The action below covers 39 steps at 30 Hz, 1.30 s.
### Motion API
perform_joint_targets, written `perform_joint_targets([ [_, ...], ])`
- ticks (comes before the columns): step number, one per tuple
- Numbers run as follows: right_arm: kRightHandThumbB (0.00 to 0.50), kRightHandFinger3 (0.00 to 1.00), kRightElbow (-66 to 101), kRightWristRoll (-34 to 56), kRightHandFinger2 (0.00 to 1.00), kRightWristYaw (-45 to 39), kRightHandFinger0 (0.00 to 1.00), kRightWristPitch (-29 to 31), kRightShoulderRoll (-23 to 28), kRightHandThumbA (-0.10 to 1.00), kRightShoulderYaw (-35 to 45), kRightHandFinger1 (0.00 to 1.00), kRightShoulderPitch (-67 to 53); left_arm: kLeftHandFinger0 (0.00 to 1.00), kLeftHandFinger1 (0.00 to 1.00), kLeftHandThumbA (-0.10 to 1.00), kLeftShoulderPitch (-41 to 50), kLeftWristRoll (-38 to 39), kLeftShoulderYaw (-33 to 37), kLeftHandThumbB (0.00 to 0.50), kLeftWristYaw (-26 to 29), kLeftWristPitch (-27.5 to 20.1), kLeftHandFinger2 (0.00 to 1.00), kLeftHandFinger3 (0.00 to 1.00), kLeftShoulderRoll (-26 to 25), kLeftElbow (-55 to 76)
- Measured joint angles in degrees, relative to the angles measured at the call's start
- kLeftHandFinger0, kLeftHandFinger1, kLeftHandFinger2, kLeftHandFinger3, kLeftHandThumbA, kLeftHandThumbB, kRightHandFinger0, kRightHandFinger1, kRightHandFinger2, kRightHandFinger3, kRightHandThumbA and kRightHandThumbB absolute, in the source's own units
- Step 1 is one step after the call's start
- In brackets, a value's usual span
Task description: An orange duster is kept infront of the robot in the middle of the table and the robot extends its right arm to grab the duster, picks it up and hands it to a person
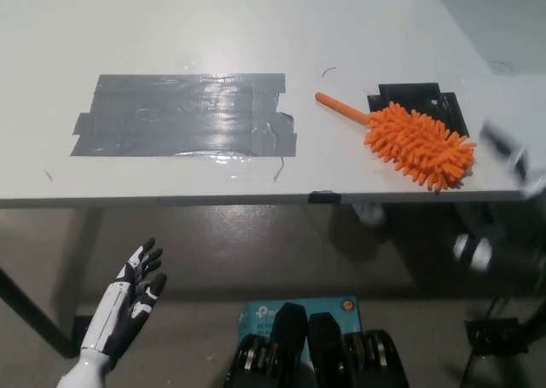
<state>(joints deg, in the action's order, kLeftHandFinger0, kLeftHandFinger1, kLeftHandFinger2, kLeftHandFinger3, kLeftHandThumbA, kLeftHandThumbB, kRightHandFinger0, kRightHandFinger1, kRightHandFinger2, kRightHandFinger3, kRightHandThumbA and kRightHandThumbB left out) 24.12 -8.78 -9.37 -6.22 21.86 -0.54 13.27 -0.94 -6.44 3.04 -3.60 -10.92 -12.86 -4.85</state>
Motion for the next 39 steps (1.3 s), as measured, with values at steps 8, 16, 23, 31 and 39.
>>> perform_joint_targets([
  [8, 0.365, 1.0, -9.05, -2.9, 1.0, -3.93, 1.0, -9.69, 4.63, 1.0, -4.92, 1.0, 18.96, 0.84, 0.94, 0.87, -0.27, 0.0, 0.0, 0.145, 0.0, -0.07, 0.97, 1.0, 0.0, -0.08],
  [16, 0.353, 1.0, -25.81, -7.5, 1.0, -7.85, 1.0, -17.14, 3.17, 1.0, -13.4, 1.0, 30.93, 0.84, 0.94, 0.87, -1.11, -0.04, 0.01, 0.141, 0.0, -0.4, 0.98, 1.0, 0.03, -0.2],
  [23, 0.369, 1.0, -37.45, -11.65, 1.0, -8.5, 1.0, -19.26, -2.65, 1.0, -14.57, 1.0, 33.2, 0.84, 0.94, 0.87, -1.2, -0.05, 0.08, 0.138, -0.01, -0.45, 0.97, 1.0, 0.14, -0.19],
  [31, 0.404, 1.0, -48.21, -16.88, 1.0, -7.39, 1.0, -20.16, -4.88, 1.0, -17.18, 1.0, 33.45, 0.82, 0.93, 0.85, -1.41, -0.07, 0.12, 0.127, -0.04, -0.68, 0.95, 1.0, 0.12, -0.18],
  [39, 0.404, 1.0, -53.69, -19.21, 1.0, -4.68, 1.0, -20.05, -4.87, 1.0, -17.59, 1.0, 33.96, 0.86, 0.96, 0.83, -1.49, -0.11, 0.22, 0.132, -0.06, -0.81, 0.95, 1.0, 0.11, -0.18],
])
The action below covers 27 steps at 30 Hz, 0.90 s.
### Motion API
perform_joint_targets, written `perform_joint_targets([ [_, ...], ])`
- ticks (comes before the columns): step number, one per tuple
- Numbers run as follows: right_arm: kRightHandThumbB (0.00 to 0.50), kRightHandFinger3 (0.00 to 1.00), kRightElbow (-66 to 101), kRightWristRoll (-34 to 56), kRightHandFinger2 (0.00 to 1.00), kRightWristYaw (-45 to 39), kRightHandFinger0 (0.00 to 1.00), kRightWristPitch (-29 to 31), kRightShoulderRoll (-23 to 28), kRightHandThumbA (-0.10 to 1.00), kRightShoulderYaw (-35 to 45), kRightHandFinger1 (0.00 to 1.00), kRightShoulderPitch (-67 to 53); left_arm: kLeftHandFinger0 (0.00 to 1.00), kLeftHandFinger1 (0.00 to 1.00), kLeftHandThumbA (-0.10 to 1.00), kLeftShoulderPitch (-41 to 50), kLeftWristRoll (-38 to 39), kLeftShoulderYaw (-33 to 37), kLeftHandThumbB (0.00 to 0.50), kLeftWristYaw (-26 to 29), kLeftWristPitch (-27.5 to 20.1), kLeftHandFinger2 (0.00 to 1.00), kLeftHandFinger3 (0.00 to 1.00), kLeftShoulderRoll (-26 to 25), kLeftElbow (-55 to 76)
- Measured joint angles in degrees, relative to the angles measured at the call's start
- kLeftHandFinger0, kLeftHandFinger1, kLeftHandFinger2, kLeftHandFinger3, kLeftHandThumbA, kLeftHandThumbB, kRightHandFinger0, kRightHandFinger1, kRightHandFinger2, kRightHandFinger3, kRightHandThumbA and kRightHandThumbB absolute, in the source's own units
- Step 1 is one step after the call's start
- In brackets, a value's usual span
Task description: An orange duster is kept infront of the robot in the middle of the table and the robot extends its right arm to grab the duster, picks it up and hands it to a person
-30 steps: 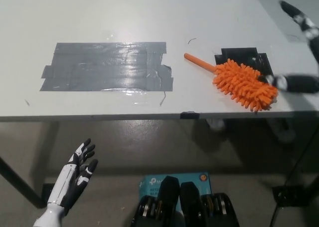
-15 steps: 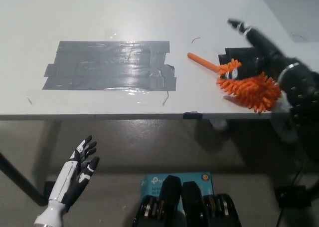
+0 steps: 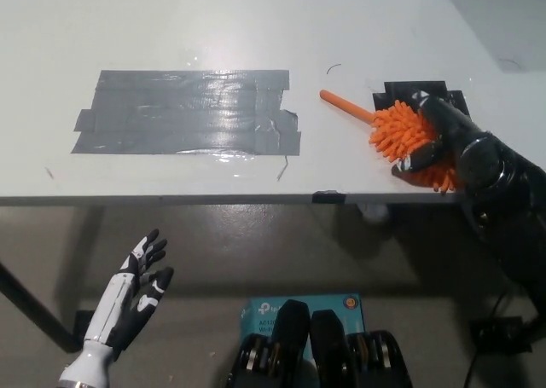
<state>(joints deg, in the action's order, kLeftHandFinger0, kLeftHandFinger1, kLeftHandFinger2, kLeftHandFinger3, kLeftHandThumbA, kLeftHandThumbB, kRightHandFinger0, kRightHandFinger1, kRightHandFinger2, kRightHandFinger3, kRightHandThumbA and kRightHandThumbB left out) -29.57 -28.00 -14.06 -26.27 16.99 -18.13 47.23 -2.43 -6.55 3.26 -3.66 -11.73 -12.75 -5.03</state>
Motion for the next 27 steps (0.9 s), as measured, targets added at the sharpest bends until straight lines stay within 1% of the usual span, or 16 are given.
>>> perform_joint_targets([
  [3, 0.415, 1.0, -1.05, -0.43, 1.0, 1.13, 1.0, 0.03, 0.09, 1.0, 0.01, 1.0, 0.45, 0.87, 0.96, 0.83, -0.03, 0.0, 0.01, 0.12, -0.14, 0.0, 0.95, 1.0, -0.01, 0.0],
  [6, 0.413, 1.0, -1.03, -1.19, 1.0, 2.51, 1.0, 0.16, 0.24, 1.0, 0.02, 1.0, 0.93, 0.88, 0.97, 0.84, -0.17, -0.03, 0.03, 0.134, -0.37, -0.01, 0.94, 1.0, -0.01, 0.0],
  [8, 0.421, 1.0, -1.03, -1.4, 1.0, 2.99, 1.0, 0.21, 0.29, 1.0, 0.03, 1.0, 1.07, 0.89, 0.97, 0.84, -0.27, -0.04, 0.03, 0.135, -0.41, -0.01, 0.93, 1.0, -0.02, 0.0],
  [9, 0.413, 1.0, -1.02, -1.52, 1.0, 3.37, 1.0, 0.22, 0.33, 1.0, 0.06, 1.0, 1.2, 0.88, 0.96, 0.85, -0.36, -0.07, 0.04, 0.128, -0.44, -0.01, 0.92, 1.0, -0.02, 0.0],
  [13, 0.406, 1.0, -0.82, -1.58, 1.0, 3.85, 1.0, 0.22, 0.36, 1.0, 0.19, 1.0, 1.68, 0.88, 0.94, 0.85, -0.53, -0.23, 0.13, 0.12, -0.51, -0.01, 0.9, 1.0, -0.04, 0.0],
  [14, 0.401, 1.0, -0.78, -1.58, 1.0, 3.85, 1.0, 0.22, 0.36, 1.0, 0.19, 1.0, 1.71, 0.88, 0.93, 0.84, -0.53, -0.25, 0.14, 0.108, -0.51, -0.02, 0.89, 1.0, -0.05, 0.0],
  [17, 0.396, 1.0, -0.67, -1.57, 1.0, 3.85, 1.0, 0.22, 0.35, 1.0, 0.19, 1.0, 1.74, 0.88, 0.9, 0.83, -0.54, -0.44, 0.18, 0.1, -0.52, -0.17, 0.87, 1.0, -0.12, 0.0],
  [18, 0.401, 1.0, -0.72, -1.56, 1.0, 3.85, 1.0, 0.23, 0.33, 1.0, 0.19, 1.0, 1.74, 0.86, 0.89, 0.83, -0.57, -0.47, 0.19, 0.095, -0.52, -0.23, 0.86, 1.0, -0.13, 0.0],
  [20, 0.394, 1.0, -1.11, -1.49, 1.0, 3.84, 1.0, 0.25, 0.24, 1.0, 0.19, 1.0, 1.77, 0.84, 0.87, 0.82, -0.71, -0.48, 0.23, 0.093, -0.55, -0.36, 0.86, 1.0, -0.13, 0.0],
  [21, 0.407, 1.0, -1.26, -1.46, 1.0, 3.83, 1.0, 0.26, 0.19, 1.0, 0.18, 1.0, 1.77, 0.82, 0.85, 0.83, -0.75, -0.49, 0.27, 0.096, -0.57, -0.38, 0.85, 1.0, -0.13, 0.0],
  [26, 0.422, 1.0, -2.69, -1.25, 1.0, 3.8, 1.0, 0.29, -0.35, 1.0, 0.19, 1.0, 1.85, 0.82, 0.83, 0.84, -0.85, -0.49, 0.34, 0.098, -0.91, -0.54, 0.84, 1.0, -0.16, 0.0],
  [27, 0.432, 1.0, -2.91, -1.18, 1.0, 3.79, 1.0, 0.29, -0.49, 1.0, 0.19, 1.0, 1.85, 0.81, 0.83, 0.84, -0.91, -0.49, 0.34, 0.099, -0.99, -0.58, 0.84, 1.0, -0.17, 0.0],
])
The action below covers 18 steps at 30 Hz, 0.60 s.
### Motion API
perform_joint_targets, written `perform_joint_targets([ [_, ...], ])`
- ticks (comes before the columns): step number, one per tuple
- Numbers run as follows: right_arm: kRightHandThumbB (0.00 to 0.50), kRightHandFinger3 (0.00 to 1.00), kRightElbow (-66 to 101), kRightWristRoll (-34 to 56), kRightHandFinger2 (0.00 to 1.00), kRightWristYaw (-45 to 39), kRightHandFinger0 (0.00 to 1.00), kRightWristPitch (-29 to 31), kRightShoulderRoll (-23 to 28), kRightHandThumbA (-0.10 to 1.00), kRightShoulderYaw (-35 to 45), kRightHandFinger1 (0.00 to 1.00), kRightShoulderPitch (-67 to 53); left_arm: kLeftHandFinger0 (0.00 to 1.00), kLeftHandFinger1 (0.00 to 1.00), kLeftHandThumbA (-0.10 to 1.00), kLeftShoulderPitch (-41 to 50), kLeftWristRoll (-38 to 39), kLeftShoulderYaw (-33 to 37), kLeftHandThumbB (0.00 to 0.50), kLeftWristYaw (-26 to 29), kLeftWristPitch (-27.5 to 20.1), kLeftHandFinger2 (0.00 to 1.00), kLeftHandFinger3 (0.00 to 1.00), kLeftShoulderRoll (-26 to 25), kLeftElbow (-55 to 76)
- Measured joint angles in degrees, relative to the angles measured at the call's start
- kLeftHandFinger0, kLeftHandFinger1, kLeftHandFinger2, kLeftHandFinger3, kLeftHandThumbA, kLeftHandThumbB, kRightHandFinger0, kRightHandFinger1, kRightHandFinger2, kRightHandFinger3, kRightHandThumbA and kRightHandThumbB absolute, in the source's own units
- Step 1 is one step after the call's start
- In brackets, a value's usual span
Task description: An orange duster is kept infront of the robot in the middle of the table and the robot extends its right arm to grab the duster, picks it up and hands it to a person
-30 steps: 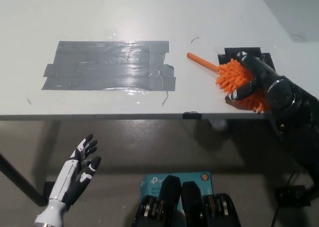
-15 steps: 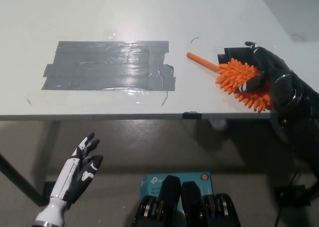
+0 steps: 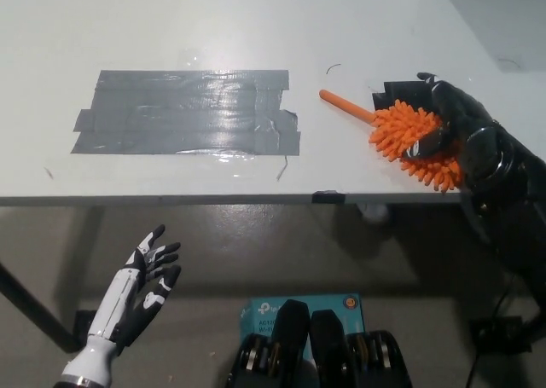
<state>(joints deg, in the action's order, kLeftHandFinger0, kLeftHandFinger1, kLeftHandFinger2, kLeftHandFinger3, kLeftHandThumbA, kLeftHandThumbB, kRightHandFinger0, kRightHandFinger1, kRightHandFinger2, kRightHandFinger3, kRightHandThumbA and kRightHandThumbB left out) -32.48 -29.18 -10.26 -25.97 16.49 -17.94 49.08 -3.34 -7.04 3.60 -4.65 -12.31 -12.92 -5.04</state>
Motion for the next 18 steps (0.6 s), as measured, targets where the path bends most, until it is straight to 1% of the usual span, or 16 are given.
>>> perform_joint_targets([
  [3, 0.425, 1.0, -1.18, 0.18, 1.0, -0.12, 1.0, 0.05, -0.39, 1.0, 0.0, 1.0, 0.17, 0.8, 0.82, 0.85, -0.3, 0.01, 0.0, 0.101, -0.26, -0.1, 0.85, 1.0, 0.0, 0.0],
  [4, 0.384, 1.0, -1.58, 0.26, 1.0, -0.18, 1.0, 0.07, -0.48, 1.0, 0.0, 1.0, 0.23, 0.79, 0.82, 0.84, -0.42, 0.01, 0.0, 0.101, -0.3, -0.14, 0.84, 1.0, -0.01, -0.01],
  [5, 0.366, 1.0, -1.96, 0.31, 1.0, -0.25, 1.0, 0.11, -0.56, 1.0, 0.0, 1.0, 0.29, 0.79, 0.81, 0.84, -0.5, 0.01, 0.0, 0.101, -0.33, -0.18, 0.84, 1.0, -0.01, -0.01],
  [6, 0.364, 1.0, -2.66, 0.58, 1.0, -0.42, 1.0, 0.27, -0.68, 1.0, 0.19, 1.0, 0.44, 0.78, 0.81, 0.84, -0.57, 0.01, 0.0, 0.1, -0.36, -0.2, 0.84, 1.0, -0.01, -0.01],
  [7, 0.384, 1.0, -3.61, 1.34, 1.0, -0.7, 1.0, 0.74, -0.78, 1.0, 0.72, 1.0, 0.85, 0.8, 0.81, 0.85, -0.62, 0.01, 0.0, 0.103, -0.42, -0.21, 0.84, 1.0, -0.02, -0.01],
  [8, 0.367, 1.0, -4.75, 1.88, 1.0, -0.97, 1.0, 1.2, -0.78, 1.0, 1.28, 1.0, 1.23, 0.8, 0.81, 0.85, -0.64, 0.01, 0.0, 0.102, -0.45, -0.22, 0.84, 1.0, -0.02, 0.0],
  [10, 0.39, 1.0, -7.05, 2.96, 1.0, -1.54, 1.0, 2.19, -0.78, 1.0, 2.1, 1.0, 2.11, 0.79, 0.81, 0.84, -0.65, 0.01, 0.0, 0.1, -0.47, -0.23, 0.83, 1.0, -0.02, -0.01],
  [11, 0.391, 1.0, -10.1, 4.35, 1.0, -2.36, 1.0, 3.36, -0.77, 1.0, 3.17, 1.0, 3.24, 0.79, 0.8, 0.84, -0.65, 0.01, 0.0, 0.1, -0.48, -0.27, 0.83, 1.0, -0.02, -0.01],
  [12, 0.382, 1.0, -11.67, 5.03, 1.0, -2.9, 1.0, 3.8, -0.77, 1.0, 3.73, 1.0, 3.87, 0.78, 0.8, 0.84, -0.65, 0.01, 0.0, 0.098, -0.48, -0.28, 0.83, 1.0, -0.02, -0.01],
  [15, 0.321, 1.0, -16.4, 6.44, 1.0, -4.71, 1.0, 5.19, -0.74, 0.99, 4.09, 1.0, 6.0, 0.78, 0.79, 0.83, -0.67, 0.01, 0.0, 0.095, -0.49, -0.29, 0.82, 1.0, -0.04, 0.0],
  [16, 0.319, 1.0, -17.54, 6.55, 1.0, -5.14, 1.0, 5.49, -0.74, 0.99, 4.05, 1.0, 6.6, 0.79, 0.79, 0.83, -0.68, 0.01, 0.0, 0.094, -0.5, -0.29, 0.82, 1.0, -0.04, 0.0],
  [17, 0.29, 1.0, -19.04, 6.58, 1.0, -5.51, 1.0, 5.94, -0.73, 0.96, 3.82, 1.0, 7.39, 0.79, 0.79, 0.83, -0.68, 0.01, 0.0, 0.094, -0.5, -0.29, 0.81, 1.0, -0.04, 0.0],
  [18, 0.281, 1.0, -20.8, 6.54, 1.0, -5.89, 1.0, 6.37, -0.73, 0.91, 3.33, 1.0, 8.33, 0.79, 0.79, 0.83, -0.69, 0.01, 0.0, 0.092, -0.5, -0.29, 0.81, 1.0, -0.04, 0.0],
])
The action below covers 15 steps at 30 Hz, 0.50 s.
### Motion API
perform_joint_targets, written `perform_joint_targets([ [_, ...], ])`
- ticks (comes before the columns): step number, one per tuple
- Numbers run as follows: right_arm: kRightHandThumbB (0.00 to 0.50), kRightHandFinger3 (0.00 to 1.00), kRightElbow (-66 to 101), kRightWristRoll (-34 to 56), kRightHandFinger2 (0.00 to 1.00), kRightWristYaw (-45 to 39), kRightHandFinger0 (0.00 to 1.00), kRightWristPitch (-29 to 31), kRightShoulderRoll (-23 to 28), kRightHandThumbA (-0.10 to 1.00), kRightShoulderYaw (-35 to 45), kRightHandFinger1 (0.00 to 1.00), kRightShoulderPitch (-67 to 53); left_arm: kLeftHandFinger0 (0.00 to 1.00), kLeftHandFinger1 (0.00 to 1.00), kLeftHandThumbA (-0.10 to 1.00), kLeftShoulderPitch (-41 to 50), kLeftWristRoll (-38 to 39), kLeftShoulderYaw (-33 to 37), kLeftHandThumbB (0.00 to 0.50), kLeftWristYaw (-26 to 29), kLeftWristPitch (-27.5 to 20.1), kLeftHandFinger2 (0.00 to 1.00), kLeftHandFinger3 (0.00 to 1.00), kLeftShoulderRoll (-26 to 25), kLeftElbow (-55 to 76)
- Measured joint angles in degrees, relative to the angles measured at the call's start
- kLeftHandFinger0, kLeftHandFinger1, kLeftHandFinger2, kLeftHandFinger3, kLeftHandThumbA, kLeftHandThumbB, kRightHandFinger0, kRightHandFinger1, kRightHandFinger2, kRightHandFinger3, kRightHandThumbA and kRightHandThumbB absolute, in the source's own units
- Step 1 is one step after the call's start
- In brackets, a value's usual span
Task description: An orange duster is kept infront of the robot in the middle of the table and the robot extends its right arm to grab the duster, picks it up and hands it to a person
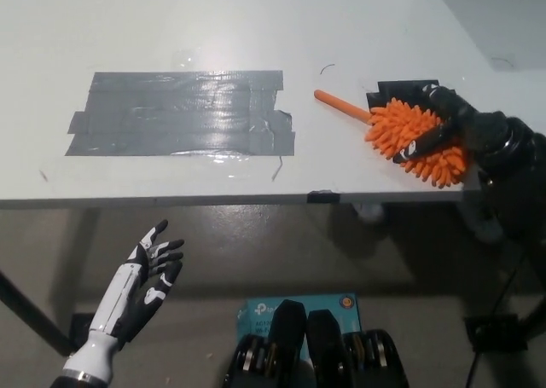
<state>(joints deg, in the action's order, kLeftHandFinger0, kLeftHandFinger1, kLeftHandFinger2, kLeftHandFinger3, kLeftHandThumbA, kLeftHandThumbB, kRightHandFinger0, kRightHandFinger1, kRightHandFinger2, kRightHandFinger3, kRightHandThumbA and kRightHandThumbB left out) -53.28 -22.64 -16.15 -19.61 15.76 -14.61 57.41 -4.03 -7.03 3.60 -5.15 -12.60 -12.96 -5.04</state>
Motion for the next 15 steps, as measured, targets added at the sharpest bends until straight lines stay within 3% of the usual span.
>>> perform_joint_targets([
  [1, 0.234, 0.87, -2.8, -0.1, 0.78, -0.8, 0.74, 0.37, 0.03, 0.77, -0.95, 0.71, 1.71, 0.78, 0.79, 0.83, -0.05, 0.0, 0.01, 0.083, -0.02, 0.0, 0.81, 1.0, 0.01, 0.0],
  [2, 0.25, 0.81, -2.8, -0.1, 0.77, -0.8, 0.61, 0.37, 0.03, 0.71, -0.95, 0.64, 1.71, 0.78, 0.79, 0.83, -0.05, 0.0, 0.01, 0.081, -0.02, 0.0, 0.81, 1.0, 0.01, 0.0],
  [3, 0.25, 0.61, -6.77, -0.21, 0.51, -2.21, 0.27, 0.68, 0.04, 0.58, -2.31, 0.35, 4.17, 0.78, 0.79, 0.82, -0.11, 0.01, 0.02, 0.081, -0.16, 0.0, 0.81, 1.0, 0.0, 0.0],
  [4, 0.246, 0.47, -8.29, -0.27, 0.27, -2.64, 0.05, 0.95, 0.09, 0.39, -2.68, 0.15, 5.04, 0.78, 0.79, 0.82, -0.13, 0.01, 0.02, 0.079, -0.32, 0.0, 0.81, 1.0, -0.01, 0.0],
  [5, 0.258, 0.48, -10.07, -0.31, 0.31, -3.02, 0.01, 1.34, 0.23, 0.07, -3.19, 0.12, 5.9, 0.77, 0.79, 0.82, -0.14, 0.01, 0.02, 0.07, -0.47, 0.0, 0.81, 1.0, -0.01, 0.0],
  [6, 0.258, 0.48, -11.53, -0.36, 0.31, -3.3, 0.01, 1.78, 0.39, 0.07, -3.72, 0.12, 6.68, 0.77, 0.79, 0.82, -0.14, 0.01, 0.02, 0.07, -0.52, 0.0, 0.81, 1.0, -0.03, 0.0],
  [7, 0.277, 0.46, -13.2, -0.44, 0.38, -3.73, 0.0, 2.5, 0.57, -0.04, -4.5, 0.15, 7.56, 0.77, 0.79, 0.82, -0.16, 0.01, 0.02, 0.068, -0.55, -0.01, 0.81, 1.0, -0.06, 0.0],
  [8, 0.217, 0.59, -14.71, -0.5, 0.58, -4.11, 0.05, 3.15, 0.74, -0.1, -5.29, 0.31, 8.46, 0.76, 0.78, 0.82, -0.19, 0.01, 0.01, 0.073, -0.56, -0.01, 0.8, 1.0, -0.09, 0.0],
  [10, 0.204, 0.68, -16.55, -0.8, 0.54, -4.59, 0.0, 4.6, 1.06, -0.1, -6.77, 0.26, 9.51, 0.76, 0.77, 0.83, -0.31, 0.01, 0.01, 0.079, -0.57, -0.01, 0.8, 1.0, -0.13, 0.0],
  [11, 0.193, 0.79, -16.85, -0.99, 0.52, -4.76, 0.0, 4.99, 1.16, -0.1, -7.39, 0.27, 9.68, 0.76, 0.77, 0.83, -0.35, 0.0, 0.01, 0.079, -0.57, -0.01, 0.8, 1.0, -0.14, 0.0],
  [12, 0.193, 0.79, -17.07, -1.39, 0.52, -4.98, 0.0, 5.86, 1.28, -0.1, -8.58, 0.27, 9.83, 0.76, 0.77, 0.83, -0.42, 0.0, 0.01, 0.079, -0.58, -0.01, 0.8, 1.0, -0.16, 0.01],
  [13, 0.196, 0.92, -17.13, -1.63, 0.5, -5.04, 0.01, 6.32, 1.32, -0.1, -9.28, 0.32, 9.86, 0.75, 0.76, 0.83, -0.47, 0.0, 0.02, 0.083, -0.59, -0.01, 0.8, 1.0, -0.16, 0.01],
  [14, 0.195, 0.93, -17.14, -1.85, 0.46, -5.05, 0.0, 6.67, 1.35, -0.1, -9.7, 0.31, 9.87, 0.75, 0.76, 0.83, -0.55, 0.01, 0.02, 0.084, -0.59, -0.01, 0.8, 1.0, -0.16, 0.01],
  [15, 0.197, 0.83, -17.14, -2.22, 0.48, -5.04, 0.05, 7.04, 1.37, -0.1, -10.38, 0.35, 9.86, 0.74, 0.75, 0.84, -0.72, 0.01, 0.03, 0.087, -0.6, -0.01, 0.79, 1.0, -0.16, 0.01],
])
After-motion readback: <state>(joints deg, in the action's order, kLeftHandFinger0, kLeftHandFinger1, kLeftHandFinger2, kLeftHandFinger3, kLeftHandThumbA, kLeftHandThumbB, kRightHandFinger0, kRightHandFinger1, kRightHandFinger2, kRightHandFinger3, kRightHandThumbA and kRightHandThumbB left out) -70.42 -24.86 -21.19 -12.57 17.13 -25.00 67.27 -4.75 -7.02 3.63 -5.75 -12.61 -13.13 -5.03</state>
